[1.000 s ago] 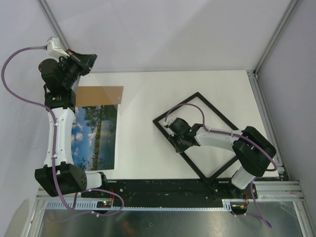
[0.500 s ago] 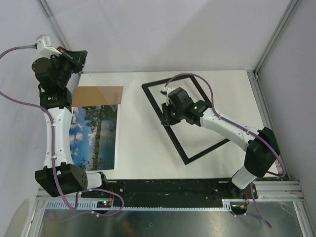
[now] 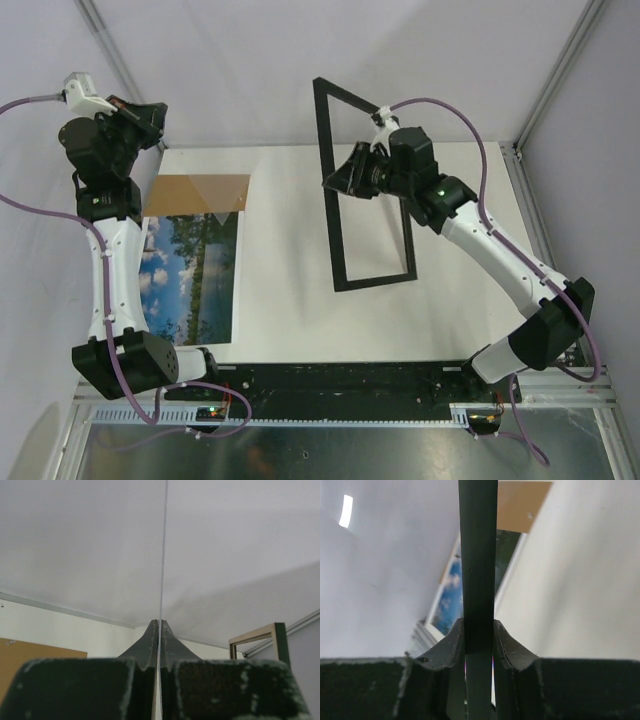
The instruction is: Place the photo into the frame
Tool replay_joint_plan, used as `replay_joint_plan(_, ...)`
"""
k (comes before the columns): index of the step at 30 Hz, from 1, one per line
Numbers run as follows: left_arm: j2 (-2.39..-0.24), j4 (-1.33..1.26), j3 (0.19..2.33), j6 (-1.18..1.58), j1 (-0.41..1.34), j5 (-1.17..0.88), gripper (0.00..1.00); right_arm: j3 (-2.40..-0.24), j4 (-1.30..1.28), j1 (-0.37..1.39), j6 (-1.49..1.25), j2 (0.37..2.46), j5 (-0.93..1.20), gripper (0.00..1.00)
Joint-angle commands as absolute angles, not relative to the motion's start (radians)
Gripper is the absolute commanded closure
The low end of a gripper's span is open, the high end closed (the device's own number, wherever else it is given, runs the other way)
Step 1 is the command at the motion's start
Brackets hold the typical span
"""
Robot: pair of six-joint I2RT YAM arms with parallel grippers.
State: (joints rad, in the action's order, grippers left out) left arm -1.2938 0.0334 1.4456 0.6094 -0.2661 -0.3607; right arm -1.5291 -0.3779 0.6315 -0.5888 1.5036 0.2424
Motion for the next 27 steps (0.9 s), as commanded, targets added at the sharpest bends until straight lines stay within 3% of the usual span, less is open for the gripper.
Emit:
replay_joint_plan(1, -1.267, 0.008, 1.453, 0.600, -0.275, -0.365, 1.00, -1.614, -0.114, 0.600, -0.777, 1.474, 0.415, 1.00)
replay_joint_plan(10, -1.297, 0.032, 1.456, 0.610, -0.274, -0.437, 1.00, -1.579, 0.258, 0.525, -1.159, 1.506, 0.588, 1.00)
replay_joint_plan(16, -1.305, 0.041, 1.461, 0.615, -0.274, -0.458, 1.00, -1.447, 0.540, 0.465, -1.421, 1.529, 0.640, 1.00)
replay_joint_plan(27, -1.308, 0.054, 1.462, 0.620, -0.275, -0.485, 1.00, -1.302, 0.690, 0.424, -1.565, 1.565, 0.673, 1.00)
